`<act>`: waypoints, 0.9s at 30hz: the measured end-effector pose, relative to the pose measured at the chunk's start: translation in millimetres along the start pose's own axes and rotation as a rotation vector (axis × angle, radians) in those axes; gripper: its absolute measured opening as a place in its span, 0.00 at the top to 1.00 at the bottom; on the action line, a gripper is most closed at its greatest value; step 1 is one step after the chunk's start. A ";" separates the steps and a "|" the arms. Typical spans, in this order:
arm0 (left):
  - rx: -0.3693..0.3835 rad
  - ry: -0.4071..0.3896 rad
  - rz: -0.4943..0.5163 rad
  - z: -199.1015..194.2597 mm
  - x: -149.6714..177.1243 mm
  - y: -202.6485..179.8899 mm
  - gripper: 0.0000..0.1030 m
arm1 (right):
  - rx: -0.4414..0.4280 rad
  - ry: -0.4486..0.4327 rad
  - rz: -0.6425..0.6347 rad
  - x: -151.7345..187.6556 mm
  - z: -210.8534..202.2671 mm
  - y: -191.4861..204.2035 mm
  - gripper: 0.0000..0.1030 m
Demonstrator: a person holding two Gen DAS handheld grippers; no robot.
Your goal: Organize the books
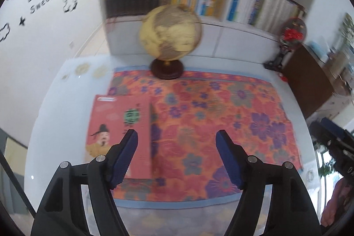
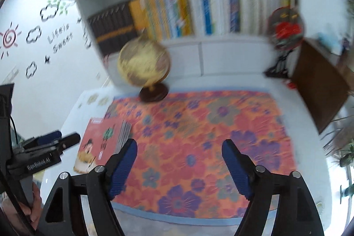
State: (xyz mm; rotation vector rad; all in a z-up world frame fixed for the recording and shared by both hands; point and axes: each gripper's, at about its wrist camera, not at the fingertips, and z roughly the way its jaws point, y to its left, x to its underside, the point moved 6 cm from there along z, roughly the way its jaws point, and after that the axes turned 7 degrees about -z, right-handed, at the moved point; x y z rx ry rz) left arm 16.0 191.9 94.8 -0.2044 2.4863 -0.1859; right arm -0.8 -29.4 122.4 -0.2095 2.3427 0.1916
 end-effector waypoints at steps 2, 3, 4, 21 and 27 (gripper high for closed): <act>-0.006 -0.019 0.013 -4.9 0.8 -14.8 0.31 | 0.007 -0.030 0.005 -0.8 -12.6 -8.6 0.25; -0.012 -0.024 0.014 -6.4 2.1 -19.0 0.31 | 0.023 -0.046 -0.001 -1.0 -18.4 -13.5 0.25; -0.018 -0.027 0.011 -7.0 4.0 -23.3 0.31 | 0.039 -0.057 -0.007 -1.0 -22.9 -15.8 0.25; -0.215 0.021 -0.136 19.9 50.6 23.5 0.29 | -0.122 -0.029 -0.155 17.4 33.7 31.2 0.25; -0.277 0.068 -0.216 35.0 66.7 77.8 0.29 | -0.276 0.098 -0.315 19.5 89.5 105.4 0.25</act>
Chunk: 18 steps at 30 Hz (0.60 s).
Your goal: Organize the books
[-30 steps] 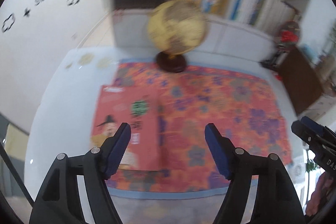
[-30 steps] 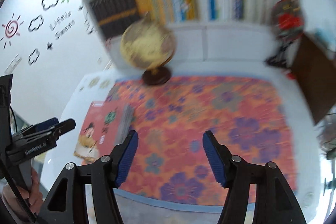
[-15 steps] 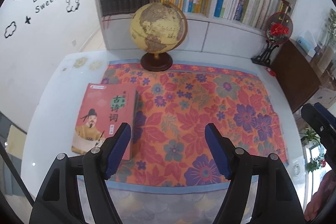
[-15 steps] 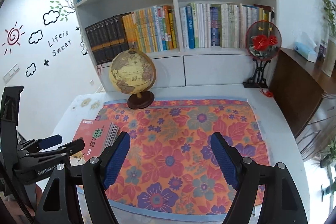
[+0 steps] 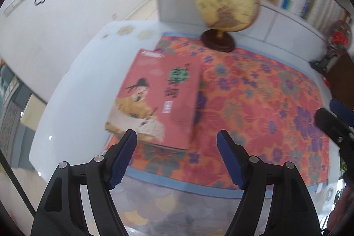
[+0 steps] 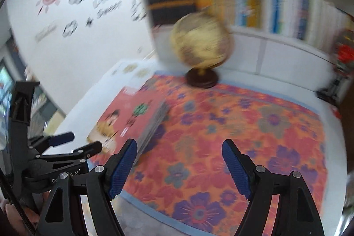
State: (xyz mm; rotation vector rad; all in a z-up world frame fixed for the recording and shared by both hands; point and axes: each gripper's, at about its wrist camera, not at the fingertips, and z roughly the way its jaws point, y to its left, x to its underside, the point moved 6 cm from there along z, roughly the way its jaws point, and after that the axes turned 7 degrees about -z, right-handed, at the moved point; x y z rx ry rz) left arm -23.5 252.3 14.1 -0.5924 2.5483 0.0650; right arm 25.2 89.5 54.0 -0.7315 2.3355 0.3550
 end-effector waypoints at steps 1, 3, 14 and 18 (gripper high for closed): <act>-0.009 0.000 -0.009 3.1 -1.3 7.7 0.29 | -0.022 0.016 -0.015 -1.6 9.1 8.4 0.25; -0.019 0.000 -0.018 9.2 -5.0 20.2 0.29 | -0.022 0.056 -0.044 -4.5 27.5 20.5 0.25; 0.028 -0.025 0.085 38.0 -18.3 33.5 0.29 | 0.102 0.126 0.065 5.4 59.2 10.8 0.25; 0.013 -0.007 0.101 45.4 -14.1 33.0 0.29 | 0.102 0.136 0.113 10.8 59.6 6.4 0.25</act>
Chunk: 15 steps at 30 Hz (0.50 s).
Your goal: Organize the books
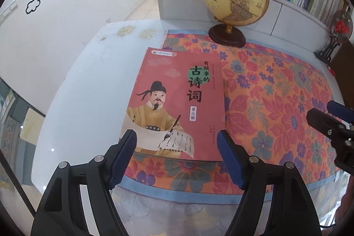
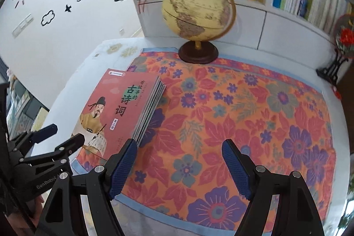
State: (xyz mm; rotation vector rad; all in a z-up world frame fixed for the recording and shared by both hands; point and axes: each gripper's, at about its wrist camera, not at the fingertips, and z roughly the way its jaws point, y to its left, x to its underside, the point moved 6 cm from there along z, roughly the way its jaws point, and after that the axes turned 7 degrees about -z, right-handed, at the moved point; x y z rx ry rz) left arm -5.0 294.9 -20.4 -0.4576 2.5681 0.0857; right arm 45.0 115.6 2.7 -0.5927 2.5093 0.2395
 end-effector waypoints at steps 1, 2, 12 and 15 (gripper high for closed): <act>-0.007 0.003 0.004 1.5 1.1 -0.8 0.29 | 0.003 -0.001 0.002 0.9 0.1 0.0 0.25; -0.006 0.006 0.003 1.9 2.5 -1.2 0.29 | 0.000 -0.001 -0.002 2.2 0.3 1.1 0.25; 0.004 0.038 -0.013 6.5 3.9 -1.0 0.29 | -0.030 0.020 -0.032 13.1 0.2 16.3 0.25; 0.017 0.042 -0.019 4.9 4.7 -1.9 0.29 | -0.034 0.023 -0.031 14.3 -0.3 17.8 0.25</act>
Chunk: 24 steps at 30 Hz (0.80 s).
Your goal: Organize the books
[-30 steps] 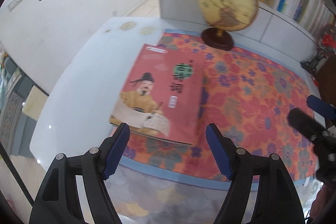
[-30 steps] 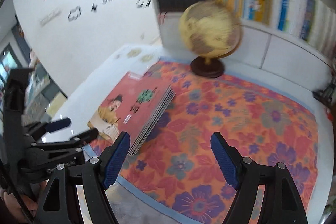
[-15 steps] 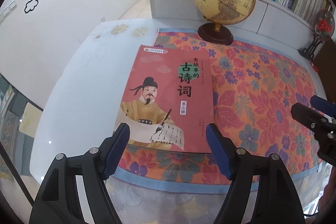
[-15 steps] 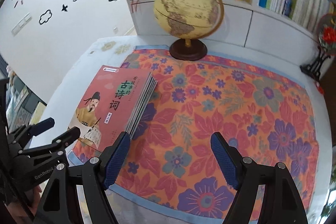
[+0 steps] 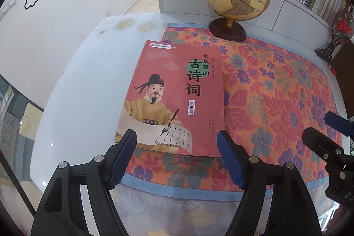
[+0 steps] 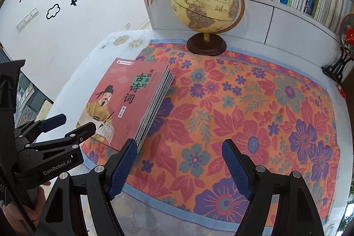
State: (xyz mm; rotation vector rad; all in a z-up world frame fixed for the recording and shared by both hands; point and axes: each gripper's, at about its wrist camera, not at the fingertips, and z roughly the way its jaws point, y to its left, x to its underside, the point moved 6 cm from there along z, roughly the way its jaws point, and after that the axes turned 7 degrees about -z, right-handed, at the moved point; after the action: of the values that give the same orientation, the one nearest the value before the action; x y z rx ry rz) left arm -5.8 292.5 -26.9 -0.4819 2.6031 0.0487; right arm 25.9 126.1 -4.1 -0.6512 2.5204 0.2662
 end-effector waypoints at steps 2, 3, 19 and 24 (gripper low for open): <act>0.006 0.006 -0.004 -0.3 1.4 -0.9 0.29 | 0.004 0.000 -0.003 0.3 -0.9 0.5 0.25; 0.005 0.006 -0.004 -0.2 1.7 -1.4 0.29 | 0.003 -0.001 -0.004 0.6 -1.4 0.8 0.25; 0.011 0.018 0.005 -5.5 4.1 -5.9 0.26 | -0.002 0.004 -0.001 3.2 -3.5 2.7 0.25; 0.011 0.025 0.020 -4.1 5.0 -8.8 0.26 | -0.004 0.002 0.007 3.7 -5.3 2.3 0.25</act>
State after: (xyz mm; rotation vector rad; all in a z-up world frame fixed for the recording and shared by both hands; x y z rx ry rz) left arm -8.7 282.1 -25.2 -0.4557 2.6319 0.0354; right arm 19.7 125.0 -1.4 -0.6449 2.5249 0.2738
